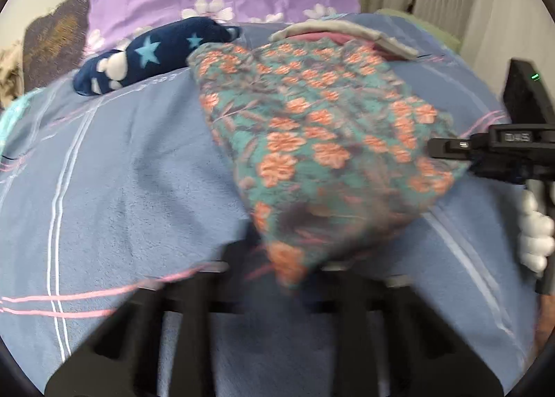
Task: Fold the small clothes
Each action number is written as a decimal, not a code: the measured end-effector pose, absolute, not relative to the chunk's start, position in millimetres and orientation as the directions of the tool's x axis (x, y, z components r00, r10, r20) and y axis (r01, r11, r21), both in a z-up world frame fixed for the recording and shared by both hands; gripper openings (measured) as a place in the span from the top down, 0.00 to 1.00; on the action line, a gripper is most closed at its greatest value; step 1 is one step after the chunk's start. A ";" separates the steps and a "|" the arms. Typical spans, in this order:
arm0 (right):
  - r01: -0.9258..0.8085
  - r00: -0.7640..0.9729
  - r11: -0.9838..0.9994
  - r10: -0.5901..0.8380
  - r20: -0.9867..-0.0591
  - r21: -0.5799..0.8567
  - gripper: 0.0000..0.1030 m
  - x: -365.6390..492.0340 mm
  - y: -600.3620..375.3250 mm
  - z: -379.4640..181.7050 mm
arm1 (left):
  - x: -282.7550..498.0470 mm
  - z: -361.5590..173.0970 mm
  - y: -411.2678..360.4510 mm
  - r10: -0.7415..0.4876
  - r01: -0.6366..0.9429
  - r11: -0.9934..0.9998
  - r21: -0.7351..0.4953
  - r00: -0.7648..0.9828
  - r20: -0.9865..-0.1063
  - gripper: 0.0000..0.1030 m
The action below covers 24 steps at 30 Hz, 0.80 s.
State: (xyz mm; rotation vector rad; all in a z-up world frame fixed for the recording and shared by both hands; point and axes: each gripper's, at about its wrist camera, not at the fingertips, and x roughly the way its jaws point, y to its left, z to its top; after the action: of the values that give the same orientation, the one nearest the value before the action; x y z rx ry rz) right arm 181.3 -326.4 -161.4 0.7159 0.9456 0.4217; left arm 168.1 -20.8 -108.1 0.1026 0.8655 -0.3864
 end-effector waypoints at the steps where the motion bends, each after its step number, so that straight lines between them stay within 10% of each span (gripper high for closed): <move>1: -0.036 0.549 0.676 0.629 -0.551 0.736 0.88 173.9 -331.1 -152.8 | 162.4 -101.3 -18.2 -0.299 0.378 0.923 -0.073 0.585 -0.754 0.96; 9: -0.119 0.523 0.708 0.641 -0.562 0.696 0.87 120.7 -332.4 -129.1 | 105.1 -65.8 -9.7 -0.372 0.522 0.852 -0.050 0.535 -0.758 0.97; 14: -0.039 0.519 0.801 0.527 -0.673 0.597 0.59 92.6 -348.9 -149.3 | 84.5 -74.7 4.9 -0.372 0.539 0.840 -0.066 0.482 -0.793 0.96; 24: -0.302 0.648 0.834 0.534 -0.543 0.461 0.67 124.4 -299.1 -90.4 | 140.5 -57.3 -19.7 -0.478 0.543 0.827 -0.146 0.542 -0.691 0.76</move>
State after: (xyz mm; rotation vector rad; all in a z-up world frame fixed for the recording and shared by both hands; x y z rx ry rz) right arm 124.4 -299.1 -90.4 0.3463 0.7224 0.4863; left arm 140.5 -19.7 -57.3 0.0895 0.7920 -0.6074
